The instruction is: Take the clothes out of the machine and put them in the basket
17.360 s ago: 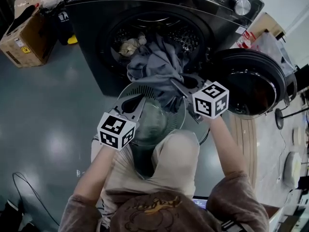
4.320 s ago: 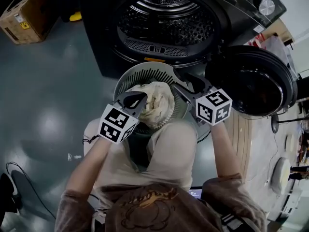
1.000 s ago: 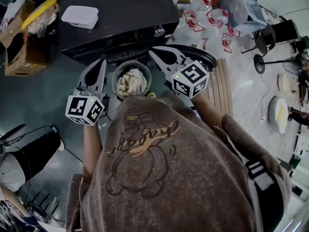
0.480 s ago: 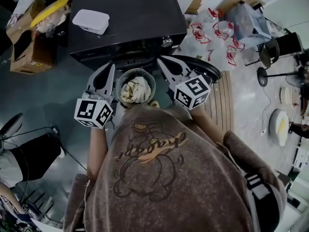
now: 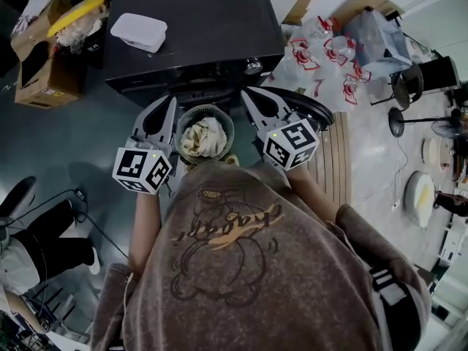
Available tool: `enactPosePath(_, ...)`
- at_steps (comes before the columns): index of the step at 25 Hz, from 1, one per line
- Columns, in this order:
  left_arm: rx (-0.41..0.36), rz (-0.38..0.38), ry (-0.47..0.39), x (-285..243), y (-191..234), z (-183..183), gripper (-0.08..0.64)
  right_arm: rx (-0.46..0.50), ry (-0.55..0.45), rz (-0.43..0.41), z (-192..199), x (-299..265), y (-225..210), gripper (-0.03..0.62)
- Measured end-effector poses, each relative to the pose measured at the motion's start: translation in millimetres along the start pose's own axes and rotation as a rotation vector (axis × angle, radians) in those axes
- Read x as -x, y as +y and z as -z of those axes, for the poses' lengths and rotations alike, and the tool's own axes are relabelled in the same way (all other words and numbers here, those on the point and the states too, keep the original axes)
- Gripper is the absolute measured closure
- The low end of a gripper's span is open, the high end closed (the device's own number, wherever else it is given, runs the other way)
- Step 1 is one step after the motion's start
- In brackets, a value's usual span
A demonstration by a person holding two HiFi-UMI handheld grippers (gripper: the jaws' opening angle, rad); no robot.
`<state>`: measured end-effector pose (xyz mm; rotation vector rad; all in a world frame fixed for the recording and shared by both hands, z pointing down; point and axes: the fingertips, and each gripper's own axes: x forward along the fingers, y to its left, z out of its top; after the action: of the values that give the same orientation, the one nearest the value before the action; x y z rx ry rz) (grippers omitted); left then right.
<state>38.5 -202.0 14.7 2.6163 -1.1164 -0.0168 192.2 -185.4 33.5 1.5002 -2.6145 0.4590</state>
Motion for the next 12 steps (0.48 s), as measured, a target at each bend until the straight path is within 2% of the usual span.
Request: enactPosePath(12, 0.007, 0.001, 0.022, -5.4, -0.4, 4.6, 0.554, 0.03, 0.027, -0.017, 3.1, 1.5, -4.6, 0.597)
